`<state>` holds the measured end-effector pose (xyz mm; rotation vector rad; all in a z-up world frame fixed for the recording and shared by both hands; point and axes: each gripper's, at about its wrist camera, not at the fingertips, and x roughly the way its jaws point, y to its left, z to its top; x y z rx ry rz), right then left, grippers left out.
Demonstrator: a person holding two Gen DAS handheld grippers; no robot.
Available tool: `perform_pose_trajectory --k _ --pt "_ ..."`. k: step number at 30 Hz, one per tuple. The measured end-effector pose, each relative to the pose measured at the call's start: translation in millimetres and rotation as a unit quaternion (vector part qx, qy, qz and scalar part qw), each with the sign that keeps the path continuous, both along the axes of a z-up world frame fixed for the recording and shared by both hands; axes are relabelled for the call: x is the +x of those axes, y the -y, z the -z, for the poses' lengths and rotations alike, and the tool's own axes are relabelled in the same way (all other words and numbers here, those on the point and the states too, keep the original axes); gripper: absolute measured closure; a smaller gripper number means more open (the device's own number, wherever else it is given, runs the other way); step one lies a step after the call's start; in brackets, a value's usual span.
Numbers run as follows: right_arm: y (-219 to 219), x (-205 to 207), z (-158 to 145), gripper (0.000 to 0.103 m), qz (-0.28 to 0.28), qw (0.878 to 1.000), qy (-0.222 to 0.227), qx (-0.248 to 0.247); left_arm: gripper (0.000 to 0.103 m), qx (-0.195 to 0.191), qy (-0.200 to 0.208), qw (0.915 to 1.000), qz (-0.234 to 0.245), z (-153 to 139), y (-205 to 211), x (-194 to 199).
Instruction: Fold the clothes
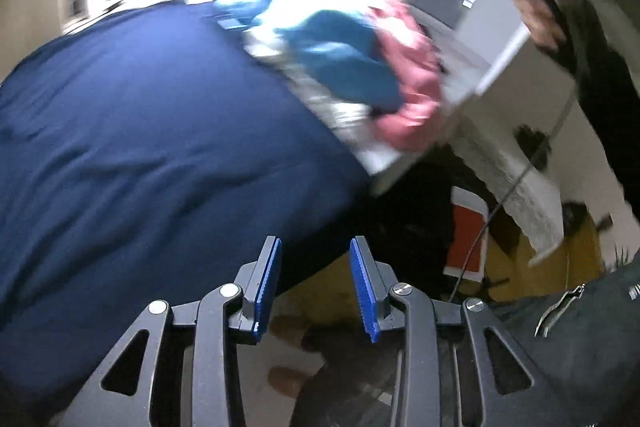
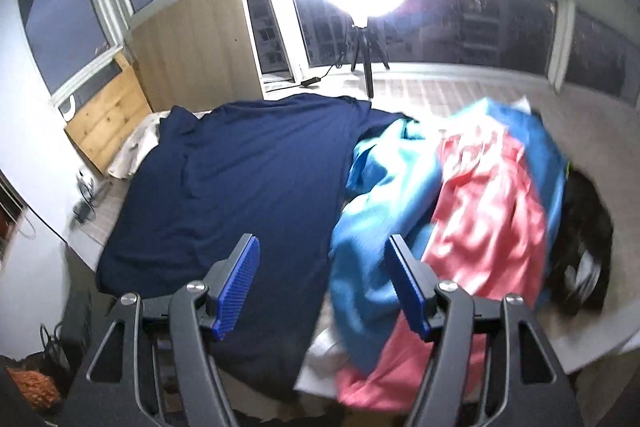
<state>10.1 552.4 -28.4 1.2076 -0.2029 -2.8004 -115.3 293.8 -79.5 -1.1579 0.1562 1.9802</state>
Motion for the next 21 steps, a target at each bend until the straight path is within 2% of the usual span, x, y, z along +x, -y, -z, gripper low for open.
perform_pose_trajectory --k 4,6,8,11,13,15,18,21 --pt "-20.5 -29.9 2.5 0.039 -0.009 1.000 0.012 0.018 0.064 -0.017 -0.001 0.9995 0.028 11.5 -60.7 -8.4" --pt "-35.0 -51.6 4.0 0.039 -0.008 0.999 0.005 0.044 0.064 -0.022 0.003 0.9991 0.037 12.3 -77.6 -14.2" --pt "-50.2 -74.7 5.4 0.039 -0.004 0.997 -0.003 0.075 0.063 -0.018 0.005 0.9995 0.024 13.1 -84.5 -26.3" --pt "-83.5 -130.1 15.8 0.039 -0.008 0.999 0.026 0.035 0.060 -0.019 0.013 0.9997 -0.004 15.9 -91.6 -46.1" --pt "-100.6 -177.4 31.4 0.039 -0.008 0.998 0.060 -0.002 0.060 -0.024 0.029 0.9992 -0.017 22.7 -95.5 -56.3" --pt "-109.5 -225.8 50.7 0.039 -0.006 0.997 0.080 -0.014 0.060 -0.041 0.031 0.9983 -0.027 28.2 -101.4 -62.9" --pt "-111.6 -291.6 87.9 0.039 0.010 0.993 0.116 0.006 0.060 -0.045 0.037 0.9973 -0.044 26.7 -104.4 -76.0" --pt "-122.3 -341.6 129.7 0.039 0.040 0.986 0.164 -0.003 0.060 -0.032 0.035 0.9970 -0.061 9.4 -99.3 -102.7"
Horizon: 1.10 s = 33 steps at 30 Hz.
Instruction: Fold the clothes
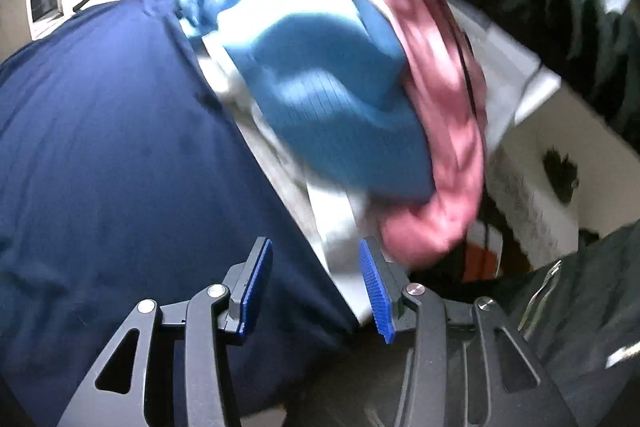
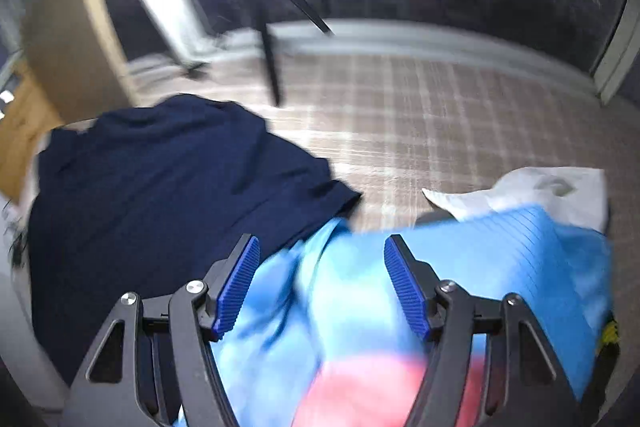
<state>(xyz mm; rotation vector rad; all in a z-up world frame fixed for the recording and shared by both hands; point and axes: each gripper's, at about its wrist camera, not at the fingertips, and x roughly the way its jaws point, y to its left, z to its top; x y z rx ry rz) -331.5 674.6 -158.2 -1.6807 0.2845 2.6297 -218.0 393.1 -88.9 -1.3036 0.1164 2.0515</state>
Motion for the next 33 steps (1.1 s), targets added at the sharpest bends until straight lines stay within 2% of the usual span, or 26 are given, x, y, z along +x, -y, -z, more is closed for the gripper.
perform_pose_trajectory --k 5,8,13,19,22,23,24,25,27,29,33 --pt "-24.3 -31.8 34.3 0.039 0.038 0.997 0.036 -0.060 0.059 -0.043 -0.094 0.9944 -0.025 -43.6 -0.2 -87.3" --pt "-32.6 -39.5 42.0 0.039 0.057 0.993 0.046 -0.093 0.059 -0.049 -0.129 0.9898 -0.035 -55.8 -14.3 -148.6" --pt "-33.7 -49.8 55.9 0.039 0.063 0.987 0.067 -0.128 0.059 -0.042 -0.123 0.9909 -0.033 -48.1 -44.3 -228.0" --pt "-31.6 -54.1 68.5 0.039 0.064 0.983 0.083 -0.150 0.058 -0.048 -0.110 0.9928 0.001 -25.9 -78.5 -262.5" --pt "-31.8 -57.5 70.6 0.039 0.069 0.981 0.078 -0.163 0.063 -0.022 -0.089 0.9957 0.012 -18.6 -83.6 -273.9" --pt "-31.0 -58.2 72.3 0.052 0.066 0.980 0.078 -0.173 0.069 -0.013 -0.082 0.9965 0.008 -16.6 -82.1 -277.1" --pt "-30.2 -58.9 74.0 0.085 0.064 0.978 0.079 -0.183 0.087 -0.005 -0.074 0.9972 0.004 -14.7 -80.6 -280.2" --pt "-29.6 -59.2 77.4 0.096 0.063 0.976 0.082 -0.194 0.095 0.003 -0.067 0.9978 0.000 -12.7 -79.1 -283.4" --pt "-28.8 -59.1 82.4 0.096 0.064 0.972 0.085 -0.209 0.095 0.029 -0.055 0.9980 -0.014 -11.6 -71.2 -287.8" --pt "-32.0 -57.2 76.6 0.096 0.072 0.972 0.064 -0.216 0.097 0.063 -0.045 0.9965 -0.032 -12.7 -59.9 -290.6" --pt "-45.4 -42.8 42.3 0.098 0.100 0.964 -0.020 -0.246 0.098 0.134 -0.028 0.9884 -0.065 -19.7 -39.6 -288.7"
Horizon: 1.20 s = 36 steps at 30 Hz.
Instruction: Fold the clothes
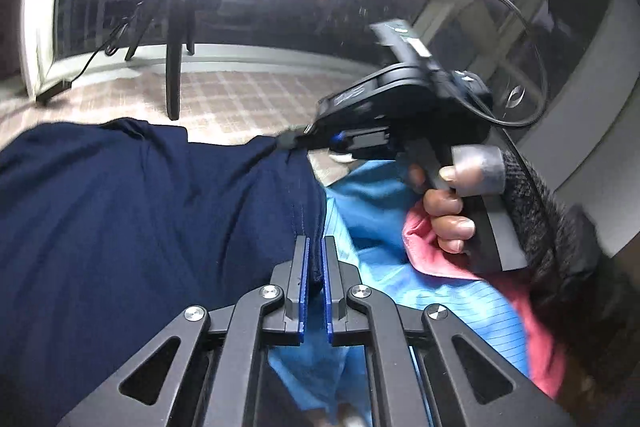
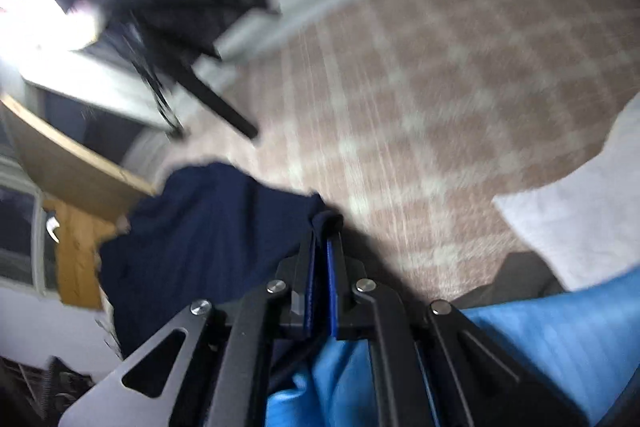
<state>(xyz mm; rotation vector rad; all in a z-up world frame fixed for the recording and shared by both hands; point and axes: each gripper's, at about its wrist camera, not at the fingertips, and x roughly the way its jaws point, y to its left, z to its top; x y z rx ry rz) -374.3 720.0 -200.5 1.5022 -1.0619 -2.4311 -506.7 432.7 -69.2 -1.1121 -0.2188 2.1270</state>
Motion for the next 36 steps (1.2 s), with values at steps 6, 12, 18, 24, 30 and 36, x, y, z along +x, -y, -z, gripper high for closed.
perform_pose_trajectory --k 6,12,18,24,30,36 --pt "16.1 13.0 -46.0 0.101 0.007 0.992 -0.068 0.106 0.098 0.062 0.017 0.9978 -0.015 5.4 12.7 -2.4" --pt "11.2 16.0 -42.3 0.098 0.022 0.991 -0.032 0.129 0.098 0.059 0.032 0.9975 -0.023 16.5 17.9 -4.0" --pt "-12.2 30.8 -11.8 0.066 0.034 0.992 0.079 0.090 0.098 0.041 0.017 0.9990 0.001 10.9 9.2 0.0" --pt "-14.9 27.5 14.5 0.066 0.033 0.993 0.112 0.018 0.098 0.015 0.010 0.9998 0.012 10.0 -0.1 3.4" --pt "-0.1 21.3 25.0 0.098 0.030 0.995 0.097 0.010 0.098 -0.014 -0.007 0.9997 0.018 4.0 -2.7 11.1" --pt "29.1 22.5 -31.9 0.099 0.009 0.996 -0.011 0.086 0.098 -0.005 -0.008 1.0000 -0.003 0.7 13.8 16.3"
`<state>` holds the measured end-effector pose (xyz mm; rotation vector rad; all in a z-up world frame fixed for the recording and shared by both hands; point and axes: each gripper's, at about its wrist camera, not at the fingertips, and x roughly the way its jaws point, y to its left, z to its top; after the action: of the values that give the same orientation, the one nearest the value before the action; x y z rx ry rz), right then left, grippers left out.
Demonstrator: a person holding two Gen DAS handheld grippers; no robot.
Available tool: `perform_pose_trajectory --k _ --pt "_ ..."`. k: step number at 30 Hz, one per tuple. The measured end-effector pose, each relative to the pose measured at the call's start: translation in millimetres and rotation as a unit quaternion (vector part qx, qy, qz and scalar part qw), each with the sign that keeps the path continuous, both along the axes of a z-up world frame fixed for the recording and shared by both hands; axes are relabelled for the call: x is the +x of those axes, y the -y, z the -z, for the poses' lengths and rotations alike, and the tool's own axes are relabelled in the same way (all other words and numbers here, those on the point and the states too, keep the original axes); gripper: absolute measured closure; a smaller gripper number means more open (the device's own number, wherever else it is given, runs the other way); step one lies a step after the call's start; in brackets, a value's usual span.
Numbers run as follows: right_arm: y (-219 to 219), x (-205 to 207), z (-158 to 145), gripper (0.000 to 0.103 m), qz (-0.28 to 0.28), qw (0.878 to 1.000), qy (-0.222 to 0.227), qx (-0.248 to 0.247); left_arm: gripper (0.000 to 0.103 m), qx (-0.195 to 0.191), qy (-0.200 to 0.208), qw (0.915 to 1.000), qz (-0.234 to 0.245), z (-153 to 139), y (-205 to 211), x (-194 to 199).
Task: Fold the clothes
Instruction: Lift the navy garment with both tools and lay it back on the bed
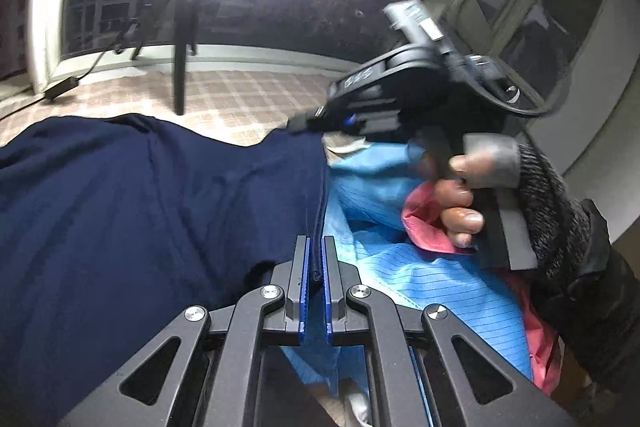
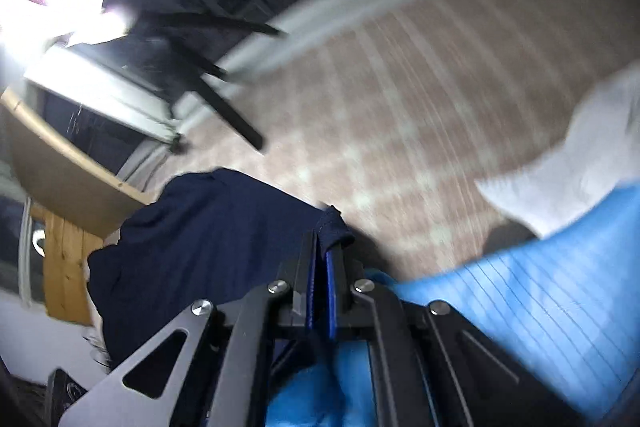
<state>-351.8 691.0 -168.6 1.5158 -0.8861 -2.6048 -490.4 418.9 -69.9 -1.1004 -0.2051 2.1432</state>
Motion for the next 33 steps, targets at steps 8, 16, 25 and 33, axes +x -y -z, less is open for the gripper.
perform_pose_trajectory --k 8,16,25,33 --pt "98.1 -23.7 -48.5 0.099 -0.101 0.990 -0.065 0.080 0.098 0.018 0.018 0.9972 -0.071 8.8 43.4 12.3" --pt "198.6 -66.5 -13.6 0.099 -0.209 0.969 -0.040 0.121 0.098 0.028 0.056 0.9887 -0.136 35.7 87.7 19.6" --pt "218.4 -79.0 27.8 0.090 -0.233 0.959 0.032 0.161 0.088 0.000 0.136 0.9769 -0.165 73.0 112.5 14.6" --pt "149.9 26.5 -74.6 0.061 -0.221 0.967 -0.075 0.106 0.076 0.017 0.083 0.9847 -0.152 24.0 155.0 96.0"
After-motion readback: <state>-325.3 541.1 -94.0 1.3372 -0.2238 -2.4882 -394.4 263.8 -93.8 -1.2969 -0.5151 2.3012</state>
